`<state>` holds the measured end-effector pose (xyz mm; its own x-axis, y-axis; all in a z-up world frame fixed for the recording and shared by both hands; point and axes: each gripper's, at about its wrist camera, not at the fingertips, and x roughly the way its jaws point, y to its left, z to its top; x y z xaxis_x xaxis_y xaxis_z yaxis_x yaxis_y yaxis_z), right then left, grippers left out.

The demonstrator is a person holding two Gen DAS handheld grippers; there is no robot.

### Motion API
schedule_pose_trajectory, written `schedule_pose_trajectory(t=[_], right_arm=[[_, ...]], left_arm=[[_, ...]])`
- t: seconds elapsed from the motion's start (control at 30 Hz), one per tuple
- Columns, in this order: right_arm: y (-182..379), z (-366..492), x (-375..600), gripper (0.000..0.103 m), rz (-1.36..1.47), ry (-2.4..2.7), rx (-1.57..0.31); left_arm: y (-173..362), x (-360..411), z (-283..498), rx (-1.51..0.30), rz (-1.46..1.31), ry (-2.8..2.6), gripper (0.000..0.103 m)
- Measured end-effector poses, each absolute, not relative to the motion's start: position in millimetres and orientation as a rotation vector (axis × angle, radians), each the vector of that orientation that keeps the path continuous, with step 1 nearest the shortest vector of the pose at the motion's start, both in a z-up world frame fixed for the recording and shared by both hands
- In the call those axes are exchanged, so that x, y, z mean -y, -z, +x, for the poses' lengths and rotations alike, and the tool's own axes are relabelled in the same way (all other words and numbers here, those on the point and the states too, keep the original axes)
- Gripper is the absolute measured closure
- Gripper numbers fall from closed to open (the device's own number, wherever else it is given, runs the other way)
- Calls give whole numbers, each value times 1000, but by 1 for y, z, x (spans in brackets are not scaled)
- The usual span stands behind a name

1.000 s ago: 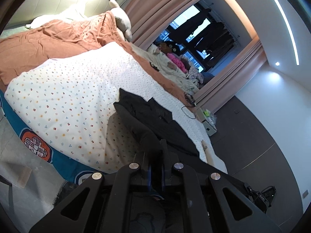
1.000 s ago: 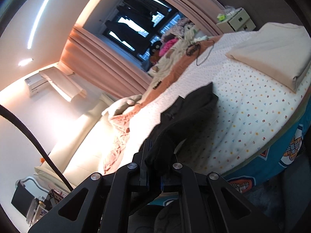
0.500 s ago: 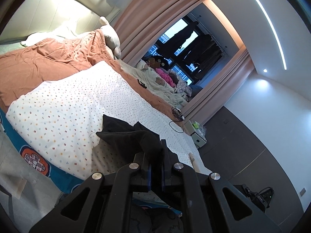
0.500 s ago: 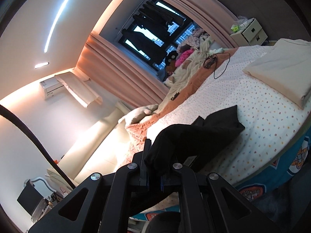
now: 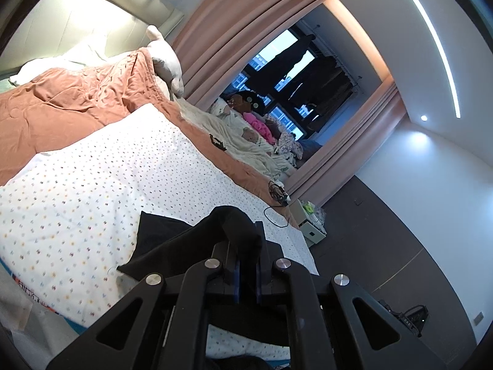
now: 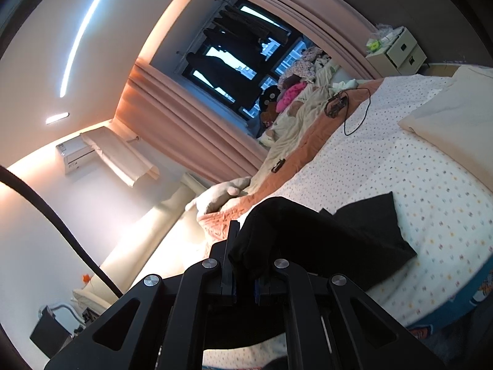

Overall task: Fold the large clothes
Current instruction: 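Lift the collar end with both tools and fold it over toward the hem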

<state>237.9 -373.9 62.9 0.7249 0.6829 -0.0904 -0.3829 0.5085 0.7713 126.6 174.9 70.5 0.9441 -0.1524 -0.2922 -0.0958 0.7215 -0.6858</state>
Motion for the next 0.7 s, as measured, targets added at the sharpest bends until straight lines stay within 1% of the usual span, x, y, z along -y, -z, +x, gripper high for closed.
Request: schedule_pose_trajectory(t=[0.1, 0.23, 0.7], right_arm=[[-65, 262, 369, 99, 825, -658, -408], [-62, 302, 358, 99, 842, -632, -434], [-37, 413, 317, 99, 896, -600, -517]], left_arm=[[-85, -180, 165, -356, -751, 34, 94], [-82, -184, 202, -381, -747, 27, 94], [-19, -217, 314, -507, -793, -34, 94]])
